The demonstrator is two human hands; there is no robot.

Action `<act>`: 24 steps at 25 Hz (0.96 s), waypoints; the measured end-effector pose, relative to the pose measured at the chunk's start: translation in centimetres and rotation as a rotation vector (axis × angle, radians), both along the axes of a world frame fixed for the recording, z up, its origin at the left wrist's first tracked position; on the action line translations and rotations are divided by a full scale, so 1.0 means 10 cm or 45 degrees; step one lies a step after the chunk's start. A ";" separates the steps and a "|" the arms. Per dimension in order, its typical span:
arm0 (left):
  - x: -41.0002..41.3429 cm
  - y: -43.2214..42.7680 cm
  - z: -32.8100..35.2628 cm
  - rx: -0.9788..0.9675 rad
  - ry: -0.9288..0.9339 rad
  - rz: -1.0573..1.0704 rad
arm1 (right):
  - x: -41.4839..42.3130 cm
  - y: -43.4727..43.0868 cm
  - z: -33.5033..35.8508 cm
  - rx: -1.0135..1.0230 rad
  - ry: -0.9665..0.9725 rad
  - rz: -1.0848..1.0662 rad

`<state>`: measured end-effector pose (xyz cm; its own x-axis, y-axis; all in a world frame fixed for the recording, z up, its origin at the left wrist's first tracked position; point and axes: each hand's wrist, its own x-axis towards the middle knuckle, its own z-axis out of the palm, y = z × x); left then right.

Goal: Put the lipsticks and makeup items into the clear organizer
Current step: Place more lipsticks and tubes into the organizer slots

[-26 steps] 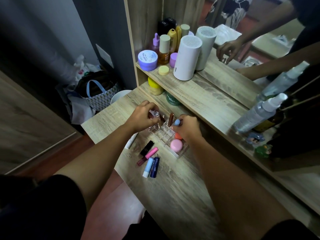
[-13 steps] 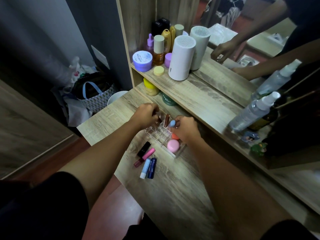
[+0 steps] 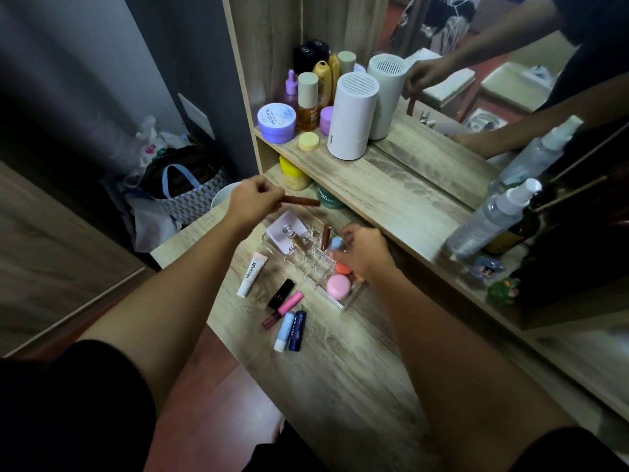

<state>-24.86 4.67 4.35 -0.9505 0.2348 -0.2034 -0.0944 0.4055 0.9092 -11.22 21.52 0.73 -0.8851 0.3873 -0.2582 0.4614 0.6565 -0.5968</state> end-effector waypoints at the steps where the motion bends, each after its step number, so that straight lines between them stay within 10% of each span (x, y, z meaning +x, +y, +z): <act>1: -0.02 -0.05 -0.01 0.182 -0.208 0.103 | 0.00 0.00 0.00 0.005 -0.001 0.004; 7: 0.07 -0.24 -0.07 0.438 -0.721 0.027 | 0.00 -0.04 0.00 0.071 0.041 0.041; 24: -0.05 0.42 0.05 -0.712 0.397 -0.846 | 0.02 -0.02 -0.05 0.087 0.116 0.042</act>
<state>-25.40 8.82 4.83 -0.6863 0.6965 -0.2094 0.5312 0.6767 0.5099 -11.06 21.32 0.20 -0.9163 0.3714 -0.1500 0.3846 0.7111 -0.5886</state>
